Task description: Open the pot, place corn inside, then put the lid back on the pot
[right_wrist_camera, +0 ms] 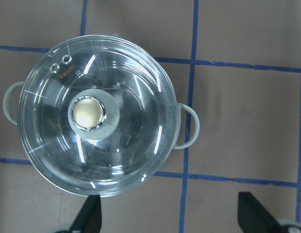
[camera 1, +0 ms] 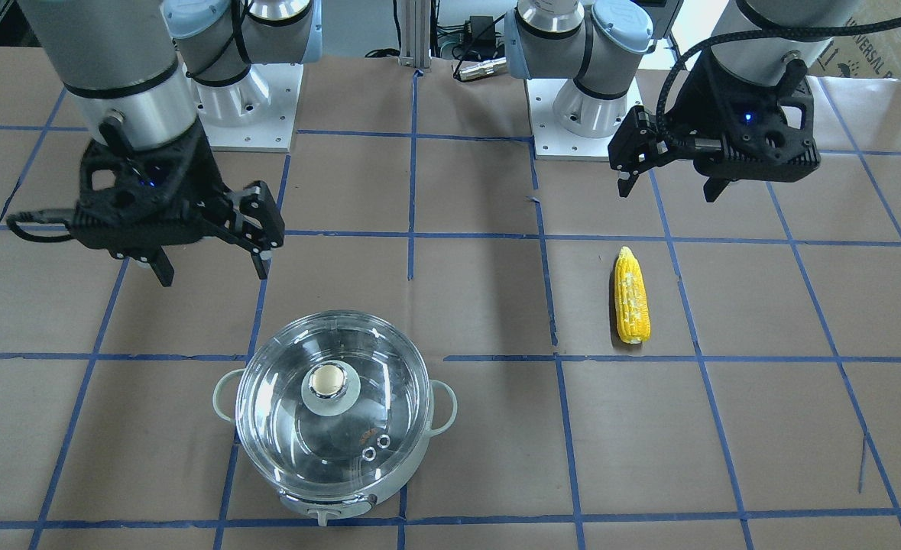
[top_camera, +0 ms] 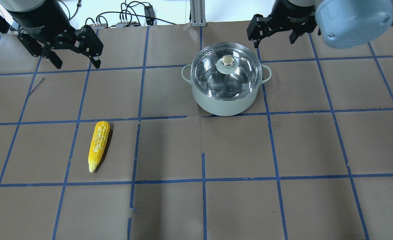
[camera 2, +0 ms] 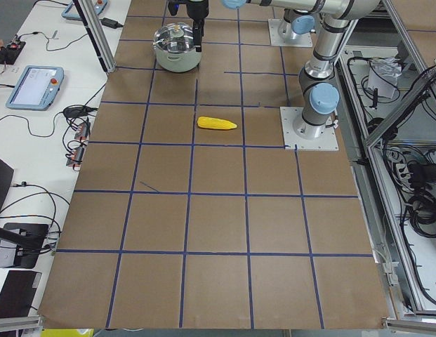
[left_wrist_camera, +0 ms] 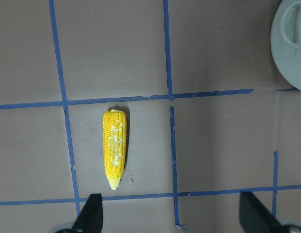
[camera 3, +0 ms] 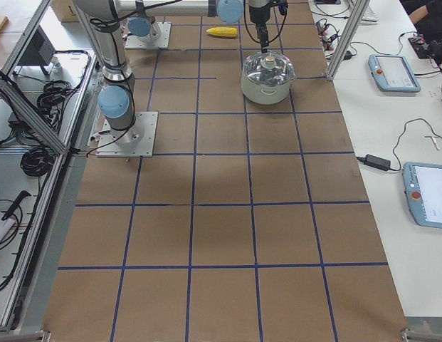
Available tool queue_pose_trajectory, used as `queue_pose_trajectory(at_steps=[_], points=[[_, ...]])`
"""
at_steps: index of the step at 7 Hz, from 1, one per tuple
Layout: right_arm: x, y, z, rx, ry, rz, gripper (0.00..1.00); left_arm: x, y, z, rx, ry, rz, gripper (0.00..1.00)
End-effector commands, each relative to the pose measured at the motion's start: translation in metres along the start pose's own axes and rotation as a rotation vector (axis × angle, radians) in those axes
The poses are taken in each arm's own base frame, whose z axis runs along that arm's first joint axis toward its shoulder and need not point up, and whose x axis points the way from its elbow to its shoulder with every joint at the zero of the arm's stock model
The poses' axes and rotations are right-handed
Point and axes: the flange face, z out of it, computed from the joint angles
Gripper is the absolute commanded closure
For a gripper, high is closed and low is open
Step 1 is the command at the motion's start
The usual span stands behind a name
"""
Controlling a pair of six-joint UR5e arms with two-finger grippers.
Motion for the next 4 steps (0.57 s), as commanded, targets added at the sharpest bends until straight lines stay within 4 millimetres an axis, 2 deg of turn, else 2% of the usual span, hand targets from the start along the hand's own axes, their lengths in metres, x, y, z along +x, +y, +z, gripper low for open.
queue_pose_trajectory(at_steps=[1,2,4], points=[[-0.037,-0.051,0.049,-0.075,-0.008,-0.043,0.01,0.0,0.0,0.0,0.0,0.0,0.0,0.0],[-0.042,-0.06,0.07,-0.104,-0.014,-0.05,0.01,0.0,0.0,0.0,0.0,0.0,0.0,0.0],[-0.045,-0.059,0.088,-0.145,-0.02,-0.063,0.01,0.0,0.0,0.0,0.0,0.0,0.0,0.0]])
